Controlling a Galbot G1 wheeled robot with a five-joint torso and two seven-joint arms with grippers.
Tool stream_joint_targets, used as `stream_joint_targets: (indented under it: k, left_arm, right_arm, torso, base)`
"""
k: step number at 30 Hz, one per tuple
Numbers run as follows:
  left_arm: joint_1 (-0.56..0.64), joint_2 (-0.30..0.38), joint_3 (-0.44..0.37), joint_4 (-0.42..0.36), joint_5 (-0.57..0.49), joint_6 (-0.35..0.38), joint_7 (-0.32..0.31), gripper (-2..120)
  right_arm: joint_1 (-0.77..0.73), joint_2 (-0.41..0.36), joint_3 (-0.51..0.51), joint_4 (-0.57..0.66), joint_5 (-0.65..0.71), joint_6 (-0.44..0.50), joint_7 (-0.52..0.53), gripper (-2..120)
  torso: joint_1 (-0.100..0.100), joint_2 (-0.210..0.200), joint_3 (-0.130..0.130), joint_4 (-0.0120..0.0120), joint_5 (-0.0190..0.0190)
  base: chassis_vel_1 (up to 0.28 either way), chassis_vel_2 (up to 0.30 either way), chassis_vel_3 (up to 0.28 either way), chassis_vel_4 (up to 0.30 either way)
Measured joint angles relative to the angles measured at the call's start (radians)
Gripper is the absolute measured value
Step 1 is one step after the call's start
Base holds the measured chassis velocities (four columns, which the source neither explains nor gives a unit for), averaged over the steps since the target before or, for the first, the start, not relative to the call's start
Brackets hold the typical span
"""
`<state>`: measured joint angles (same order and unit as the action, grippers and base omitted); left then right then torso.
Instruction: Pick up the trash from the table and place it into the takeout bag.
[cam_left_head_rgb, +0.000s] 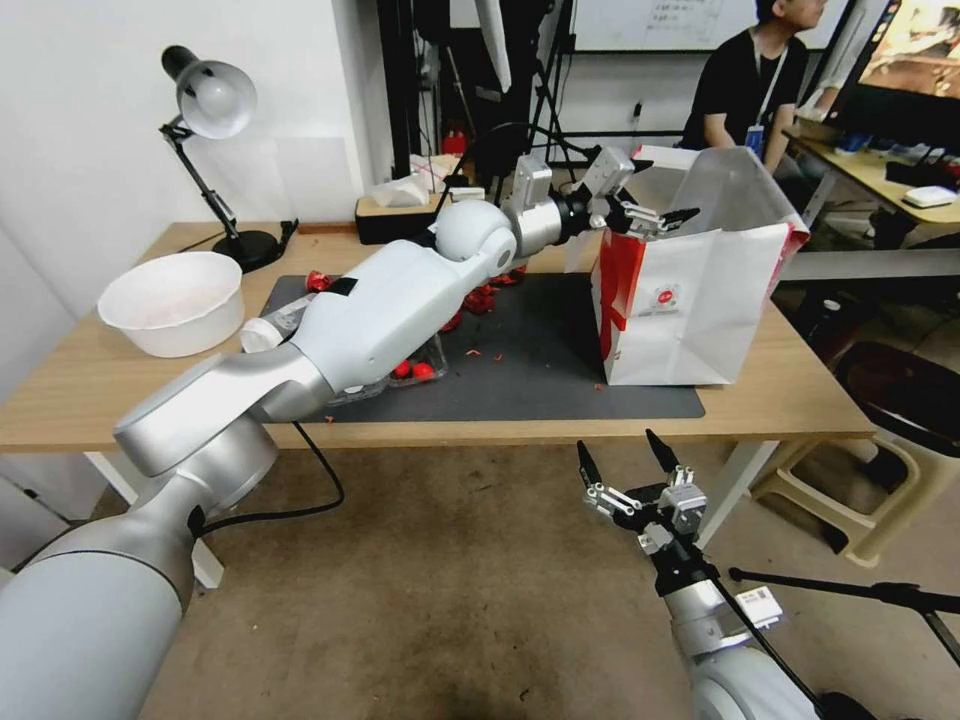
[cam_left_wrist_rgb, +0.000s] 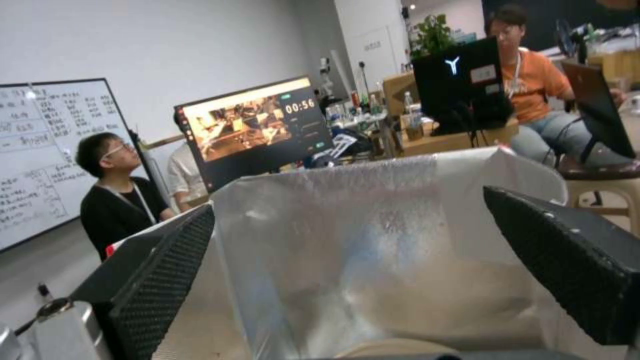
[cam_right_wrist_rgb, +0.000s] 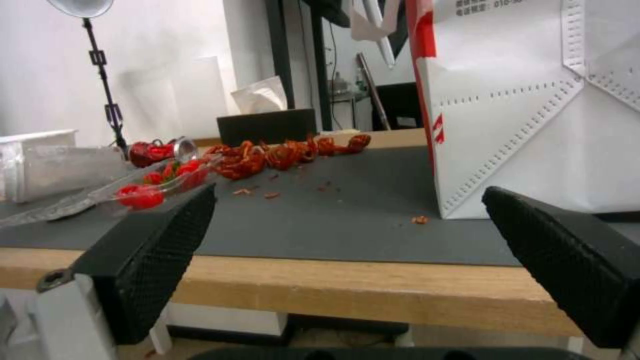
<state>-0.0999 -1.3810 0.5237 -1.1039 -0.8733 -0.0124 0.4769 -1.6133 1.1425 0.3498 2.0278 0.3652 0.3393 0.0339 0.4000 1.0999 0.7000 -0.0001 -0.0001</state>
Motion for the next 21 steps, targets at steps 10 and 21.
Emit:
stream_joint_targets:
  k: [10, 21]
  left_arm:
    - [0.039, 0.037, -0.021, -0.063, -0.090, 0.003, -0.138, 100]
    - [0.250, 0.129, -0.107, -0.355, 0.123, 0.048, -0.816, 100]
  right_arm:
    - [0.007, 0.006, -0.007, -0.001, -0.007, -0.003, 0.002, 100]
    - [-0.003, 0.006, -0.001, 0.005, -0.012, -0.005, 0.007, 100]
  torso:
    - [0.000, 0.000, 0.000, 0.0000, 0.0000]
    - [0.000, 0.000, 0.000, 0.0000, 0.0001]
  base:
    - [0.000, 0.000, 0.000, 0.000]
    - [0.000, 0.000, 0.000, 0.000]
